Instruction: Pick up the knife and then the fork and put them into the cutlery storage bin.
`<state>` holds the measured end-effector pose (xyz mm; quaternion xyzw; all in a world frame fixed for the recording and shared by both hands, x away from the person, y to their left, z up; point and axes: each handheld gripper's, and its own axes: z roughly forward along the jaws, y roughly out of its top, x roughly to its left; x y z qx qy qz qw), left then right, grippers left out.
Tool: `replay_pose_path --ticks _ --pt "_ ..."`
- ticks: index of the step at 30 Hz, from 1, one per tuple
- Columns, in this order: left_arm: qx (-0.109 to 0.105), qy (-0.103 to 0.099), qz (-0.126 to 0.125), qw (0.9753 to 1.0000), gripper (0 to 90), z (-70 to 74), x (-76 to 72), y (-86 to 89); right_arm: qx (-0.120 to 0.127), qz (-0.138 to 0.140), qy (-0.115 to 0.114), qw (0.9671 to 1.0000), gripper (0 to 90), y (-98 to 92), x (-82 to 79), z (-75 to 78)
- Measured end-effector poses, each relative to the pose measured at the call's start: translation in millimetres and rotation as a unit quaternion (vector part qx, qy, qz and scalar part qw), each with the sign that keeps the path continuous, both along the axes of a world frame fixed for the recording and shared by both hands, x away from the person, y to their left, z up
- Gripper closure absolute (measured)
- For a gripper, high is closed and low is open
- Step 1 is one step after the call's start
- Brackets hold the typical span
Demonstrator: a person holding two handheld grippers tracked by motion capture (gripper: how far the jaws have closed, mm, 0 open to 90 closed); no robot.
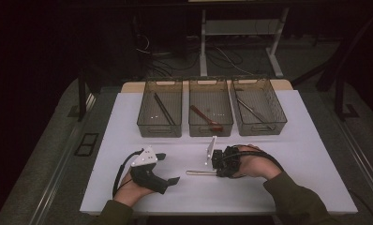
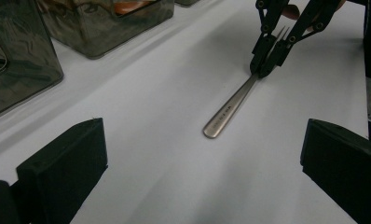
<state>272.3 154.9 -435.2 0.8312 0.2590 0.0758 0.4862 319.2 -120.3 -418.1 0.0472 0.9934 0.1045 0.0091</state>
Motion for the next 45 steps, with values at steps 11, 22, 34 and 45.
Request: replay_pose_path --ticks 11,22,34,45 --pt "0.001 -0.001 0.001 1.0 0.0 0.1 -0.2 0.4 0.077 -0.062 0.022 0.9948 83.6 -23.2 11.1 5.4" --pt "0.001 -0.002 -0.001 1.0 0.0 0.3 -0.1 1.0 0.125 -0.118 0.014 0.985 83.6 -47.2 19.8 13.2" --pt "0.0 -0.002 -0.001 1.0 0.0 0.2 0.2 1.6 0.197 -0.168 0.01 0.9657 83.6 -84.7 26.2 36.1" --pt "0.0 -0.001 0.001 1.0 0.0 -0.3 0.4 0.8 0.249 -0.239 -0.027 0.9381 83.6 -121.6 32.3 61.8"
